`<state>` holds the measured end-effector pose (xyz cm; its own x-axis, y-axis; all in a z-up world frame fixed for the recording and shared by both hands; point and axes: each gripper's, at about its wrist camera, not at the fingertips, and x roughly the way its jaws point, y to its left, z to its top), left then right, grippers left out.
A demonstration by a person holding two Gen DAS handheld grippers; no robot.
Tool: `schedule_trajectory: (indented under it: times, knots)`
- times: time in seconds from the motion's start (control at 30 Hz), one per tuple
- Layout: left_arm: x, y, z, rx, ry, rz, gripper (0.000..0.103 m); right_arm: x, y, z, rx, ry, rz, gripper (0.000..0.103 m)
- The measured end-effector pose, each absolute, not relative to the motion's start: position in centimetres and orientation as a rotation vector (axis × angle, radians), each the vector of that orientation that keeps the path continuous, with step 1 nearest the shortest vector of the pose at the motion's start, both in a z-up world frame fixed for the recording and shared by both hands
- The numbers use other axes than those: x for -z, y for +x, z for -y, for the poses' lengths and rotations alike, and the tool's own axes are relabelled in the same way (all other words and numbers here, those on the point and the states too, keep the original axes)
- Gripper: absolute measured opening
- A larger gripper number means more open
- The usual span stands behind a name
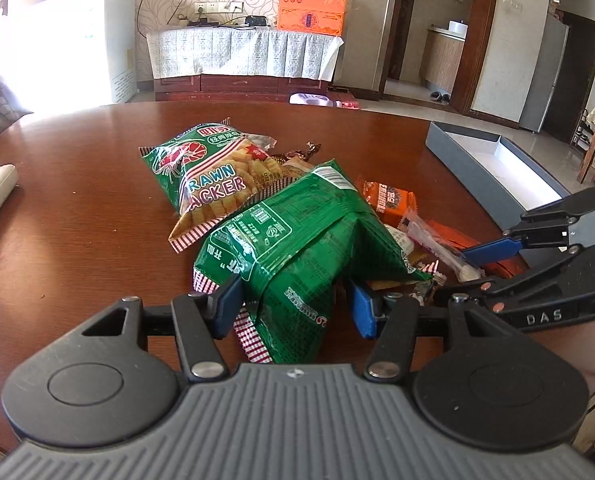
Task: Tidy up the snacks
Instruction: 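Grasp the pink-wrapped lollipop stick with the right gripper while the left holds the green bag, then carry the green bag with the left gripper and the lollipop with the right toward the tray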
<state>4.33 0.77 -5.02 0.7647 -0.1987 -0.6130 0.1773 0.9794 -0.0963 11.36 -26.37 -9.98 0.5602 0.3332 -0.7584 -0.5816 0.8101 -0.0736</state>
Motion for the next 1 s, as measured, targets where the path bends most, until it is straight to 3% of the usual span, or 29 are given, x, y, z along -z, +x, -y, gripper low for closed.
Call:
schedule_trajectory:
  times: [0.1, 0.2, 0.23, 1.0]
  knots:
    - [5.1, 4.2, -0.8, 0.205, -0.033, -0.669, 0.062, 10.2, 10.5, 26.9, -0.545, -0.310, -0.798, 0.047]
    - [5.1, 4.3, -0.8, 0.203, -0.034, -0.671, 0.062, 10.2, 9.8, 27.1, -0.456, -0.311, -0.766, 0.025]
    - [5.1, 4.3, -0.8, 0.202, -0.033, -0.670, 0.062, 10.3, 9.6, 26.8, -0.435, -0.330, -0.752, 0.024]
    - [3.9, 2.9, 1.8, 0.207, 0.031, -0.553, 0.057, 6.4, 3.0, 27.1, -0.364, -0.073, -0.442, 0.024]
